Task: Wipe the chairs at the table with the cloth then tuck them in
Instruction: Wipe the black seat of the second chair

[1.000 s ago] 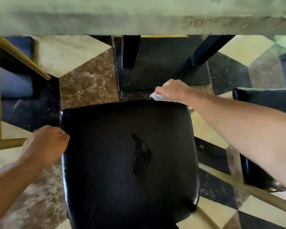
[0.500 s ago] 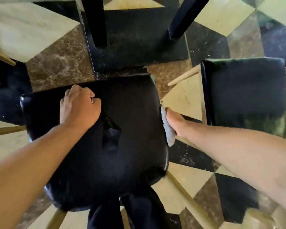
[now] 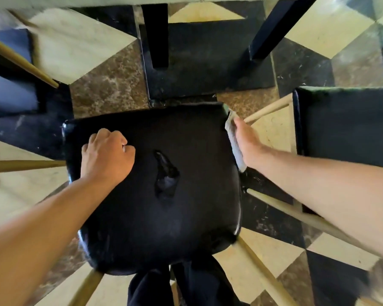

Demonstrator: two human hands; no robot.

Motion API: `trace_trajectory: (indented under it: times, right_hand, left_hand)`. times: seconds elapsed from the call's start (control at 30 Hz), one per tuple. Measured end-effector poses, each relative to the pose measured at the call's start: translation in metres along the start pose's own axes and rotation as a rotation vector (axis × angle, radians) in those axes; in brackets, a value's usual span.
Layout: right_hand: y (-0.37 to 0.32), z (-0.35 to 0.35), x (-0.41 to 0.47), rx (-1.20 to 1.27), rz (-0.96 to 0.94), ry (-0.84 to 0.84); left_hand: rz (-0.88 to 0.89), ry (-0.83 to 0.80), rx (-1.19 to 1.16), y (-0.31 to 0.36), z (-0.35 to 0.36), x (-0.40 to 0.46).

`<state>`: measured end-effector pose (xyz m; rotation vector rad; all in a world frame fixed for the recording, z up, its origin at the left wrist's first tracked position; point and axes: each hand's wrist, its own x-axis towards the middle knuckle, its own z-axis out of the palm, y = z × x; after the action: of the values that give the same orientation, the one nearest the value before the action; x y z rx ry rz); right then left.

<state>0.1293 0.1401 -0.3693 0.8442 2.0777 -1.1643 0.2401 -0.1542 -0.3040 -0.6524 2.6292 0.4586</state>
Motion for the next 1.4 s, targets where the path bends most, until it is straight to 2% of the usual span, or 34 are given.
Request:
trace_trajectory:
  times: [0.07, 0.13, 0.23, 0.33, 0.57, 0.63, 0.7, 0.77, 0.83, 0.9, 0.97, 1.1, 1.17, 1.3, 1.33, 1.4]
  right_hand:
    - [-0.040, 0.007, 0.007, -0.048, -0.210, 0.088]
    - [-0.057, 0.020, 0.010, -0.197, -0.412, 0.084]
    - [-0.055, 0.037, 0.003, -0.576, -0.514, 0.078]
    - [-0.048, 0.069, -0.022, -0.761, -0.578, 0.099]
    - [-0.033, 0.155, -0.069, -0.932, -0.930, -0.184]
    - [-0.035, 0.138, -0.061, -0.961, -0.970, -0.174]
    - [-0.036, 0.118, -0.048, -1.020, -0.962, -0.071]
    - [-0.039, 0.090, -0.028, -0.993, -0.838, 0.083]
    - [-0.043, 0.065, -0.007, -0.843, -0.630, 0.207]
    - [-0.047, 0.055, 0.006, -0.646, -0.430, 0.273]
    - [-0.050, 0.065, 0.004, -0.586, -0.372, 0.310]
    - [-0.057, 0.126, -0.023, -0.779, -0.501, 0.331]
    - [-0.064, 0.171, -0.042, -0.839, -0.588, 0.260]
    - [-0.068, 0.275, -0.100, -0.912, -0.820, 0.040]
    - [-0.066, 0.295, -0.113, -0.931, -0.890, -0.010]
    - [-0.056, 0.325, -0.137, -0.985, -1.029, -0.112]
  left_hand:
    - [-0.061, 0.009, 0.017, -0.017, -0.001, -0.003]
    - [-0.128, -0.008, 0.026, -0.035, -0.003, -0.008]
    - [-0.202, -0.053, 0.015, -0.059, -0.003, -0.013]
    - [-0.249, -0.089, -0.019, -0.080, -0.006, -0.014]
    - [-0.240, -0.102, -0.154, -0.101, -0.005, -0.005]
    - [-0.202, -0.104, -0.156, -0.100, -0.005, 0.001]
    - [-0.168, -0.104, -0.157, -0.108, -0.007, 0.007]
    - [-0.160, -0.105, -0.160, -0.113, -0.009, 0.013]
    - [-0.166, -0.118, -0.183, -0.116, -0.011, 0.018]
    - [-0.175, -0.119, -0.217, -0.121, -0.012, 0.022]
    - [-0.173, -0.086, -0.259, -0.125, -0.012, 0.024]
    - [-0.276, 0.002, -0.457, -0.142, -0.016, 0.027]
    - [-0.328, -0.022, -0.572, -0.149, -0.017, 0.030]
    - [-0.555, -0.008, -1.079, -0.169, -0.023, 0.040]
    - [-0.601, 0.028, -1.112, -0.174, -0.023, 0.041]
    - [-0.633, 0.085, -0.993, -0.188, -0.023, 0.040]
